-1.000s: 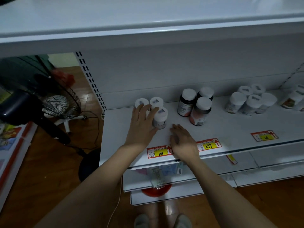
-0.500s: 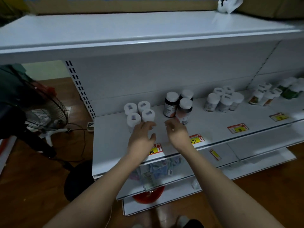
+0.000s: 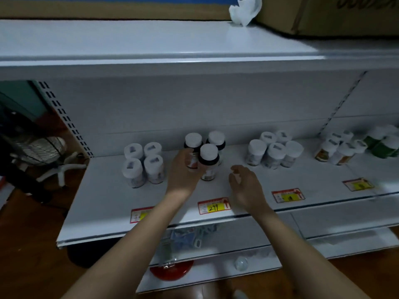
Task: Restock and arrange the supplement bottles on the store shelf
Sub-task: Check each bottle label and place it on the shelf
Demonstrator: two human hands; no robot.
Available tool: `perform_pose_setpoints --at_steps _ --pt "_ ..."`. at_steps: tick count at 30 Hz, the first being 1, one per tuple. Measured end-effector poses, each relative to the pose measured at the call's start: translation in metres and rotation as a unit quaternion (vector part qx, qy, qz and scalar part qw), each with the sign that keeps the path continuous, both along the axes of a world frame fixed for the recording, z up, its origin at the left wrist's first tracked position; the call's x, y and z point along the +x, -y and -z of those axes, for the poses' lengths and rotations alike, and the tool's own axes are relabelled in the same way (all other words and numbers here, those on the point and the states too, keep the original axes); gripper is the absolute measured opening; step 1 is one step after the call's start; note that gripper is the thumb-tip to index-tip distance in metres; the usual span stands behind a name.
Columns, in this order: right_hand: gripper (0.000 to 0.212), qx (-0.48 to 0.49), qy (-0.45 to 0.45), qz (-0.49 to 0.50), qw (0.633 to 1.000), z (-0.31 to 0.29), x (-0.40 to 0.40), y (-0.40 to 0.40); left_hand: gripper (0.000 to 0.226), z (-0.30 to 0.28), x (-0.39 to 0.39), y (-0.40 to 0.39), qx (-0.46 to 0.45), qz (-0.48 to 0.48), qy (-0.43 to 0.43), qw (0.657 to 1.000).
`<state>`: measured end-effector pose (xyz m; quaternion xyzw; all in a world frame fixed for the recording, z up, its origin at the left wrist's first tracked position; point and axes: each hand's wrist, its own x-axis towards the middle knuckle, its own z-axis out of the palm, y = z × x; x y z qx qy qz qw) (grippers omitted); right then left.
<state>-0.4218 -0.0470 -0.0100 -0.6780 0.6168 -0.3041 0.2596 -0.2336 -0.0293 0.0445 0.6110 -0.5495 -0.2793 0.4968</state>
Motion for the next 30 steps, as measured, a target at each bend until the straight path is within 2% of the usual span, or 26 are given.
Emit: perform_pose_setpoints --at_steps 2,5,9,19,22,26,30 --pt "0.038 0.017 -0.033 -0.030 0.999 0.009 -0.015 0.008 0.043 0.003 -0.021 0.008 -0.017 -0.009 0.002 1.000" --pt "0.052 0.011 -0.097 -0.079 0.992 0.028 -0.026 0.014 0.028 0.017 -0.038 0.021 -0.027 -0.039 -0.014 0.999" --pt "0.070 -0.003 -0.187 -0.119 0.975 0.043 -0.032 0.011 0.025 0.024 -0.052 0.027 -0.020 -0.056 0.000 0.998" --pt "0.068 -0.017 -0.172 -0.112 0.979 0.042 -0.031 0.010 0.052 0.034 -0.050 0.024 0.040 -0.083 -0.005 0.996" --pt "0.063 -0.023 -0.176 -0.109 0.978 0.043 -0.029 0.010 0.052 0.033 -0.048 0.024 0.037 -0.068 0.004 0.997" --pt "0.068 -0.002 -0.169 -0.118 0.978 0.042 -0.031 0.009 0.053 0.032 -0.043 0.024 0.046 -0.044 0.000 0.998" --pt "0.072 0.039 -0.122 -0.122 0.984 0.034 -0.035 0.017 0.044 0.015 -0.033 0.022 0.056 -0.030 -0.036 0.997"
